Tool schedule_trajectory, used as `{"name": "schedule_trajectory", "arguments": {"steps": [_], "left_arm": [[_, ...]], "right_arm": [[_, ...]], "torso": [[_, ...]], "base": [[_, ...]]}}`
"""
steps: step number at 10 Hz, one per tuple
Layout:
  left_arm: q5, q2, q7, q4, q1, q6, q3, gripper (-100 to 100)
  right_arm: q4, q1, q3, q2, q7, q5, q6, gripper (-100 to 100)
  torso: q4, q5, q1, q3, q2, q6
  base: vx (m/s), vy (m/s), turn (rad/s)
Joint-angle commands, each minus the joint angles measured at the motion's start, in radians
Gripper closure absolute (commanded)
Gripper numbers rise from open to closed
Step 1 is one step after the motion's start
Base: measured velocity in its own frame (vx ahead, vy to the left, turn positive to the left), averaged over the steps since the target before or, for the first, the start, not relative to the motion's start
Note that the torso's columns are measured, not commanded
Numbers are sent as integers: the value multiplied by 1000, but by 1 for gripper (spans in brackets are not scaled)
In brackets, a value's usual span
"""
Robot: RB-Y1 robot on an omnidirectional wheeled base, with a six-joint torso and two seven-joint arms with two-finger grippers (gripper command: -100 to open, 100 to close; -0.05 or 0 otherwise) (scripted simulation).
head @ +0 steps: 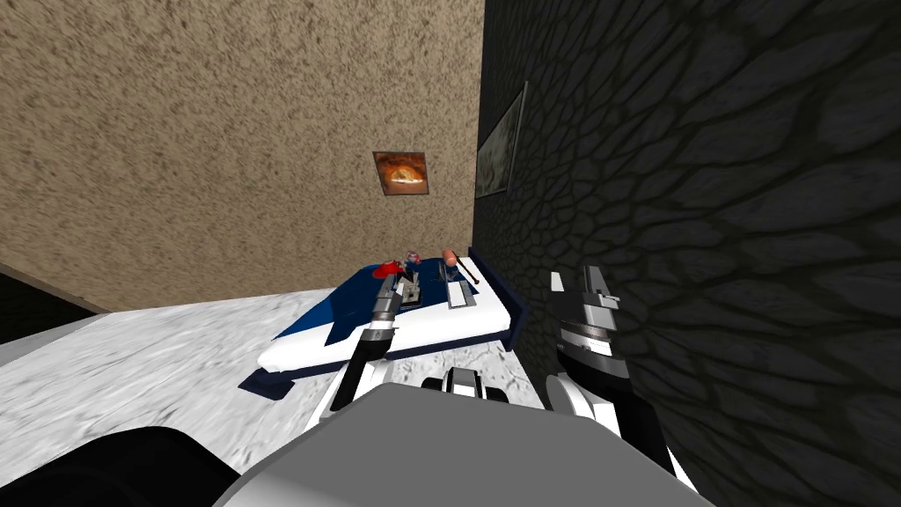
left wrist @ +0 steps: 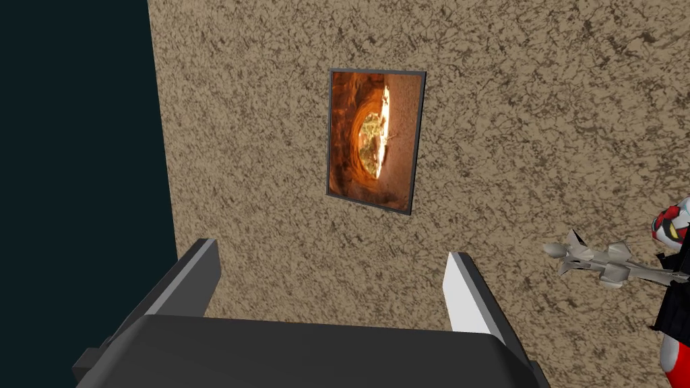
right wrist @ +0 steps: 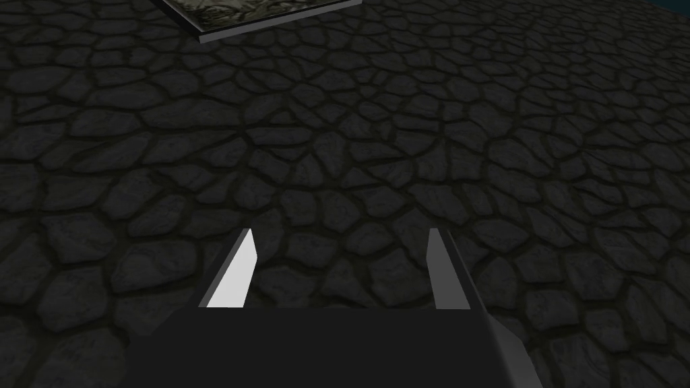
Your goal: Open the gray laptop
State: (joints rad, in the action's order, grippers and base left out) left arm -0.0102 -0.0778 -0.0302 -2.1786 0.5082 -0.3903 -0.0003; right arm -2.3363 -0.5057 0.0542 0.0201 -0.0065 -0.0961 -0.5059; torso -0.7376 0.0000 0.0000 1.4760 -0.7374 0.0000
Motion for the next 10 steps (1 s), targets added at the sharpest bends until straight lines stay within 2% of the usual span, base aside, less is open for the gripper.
{"name": "schedule_trajectory", "arguments": {"steps": [1, 5, 6, 9, 10], "left_arm": [[-13, -38, -19, 66, -30, -17, 5, -100], [-34, -63, -47, 162, -74, -45, 14, -100], [-34, -63, -47, 165, -74, -45, 14, -100], [-59, -75, -81, 264, -126, -79, 25, -100], [-59, -75, -81, 279, -126, -79, 25, -100]], "right_arm": [[0, 0, 0, 0, 0, 0, 0, 0], [0, 0, 0, 0, 0, 0, 0, 0], [0, 0, 0, 0, 0, 0, 0, 0], [0, 0, 0, 0, 0, 0, 0, 0], [0, 0, 0, 0, 0, 0, 0, 0]], "torso": [[0, 0, 0, 0, 0, 0], [-1, 0, 0, 0, -1, 0], [-1, 0, 0, 0, -1, 0], [0, 0, 0, 0, 0, 0], [0, 0, 0, 0, 0, 0]], "base": [[16, -9, -71], [15, -7, -64], [9, -5, -34], [15, -9, -99], [19, -6, -30]]}}
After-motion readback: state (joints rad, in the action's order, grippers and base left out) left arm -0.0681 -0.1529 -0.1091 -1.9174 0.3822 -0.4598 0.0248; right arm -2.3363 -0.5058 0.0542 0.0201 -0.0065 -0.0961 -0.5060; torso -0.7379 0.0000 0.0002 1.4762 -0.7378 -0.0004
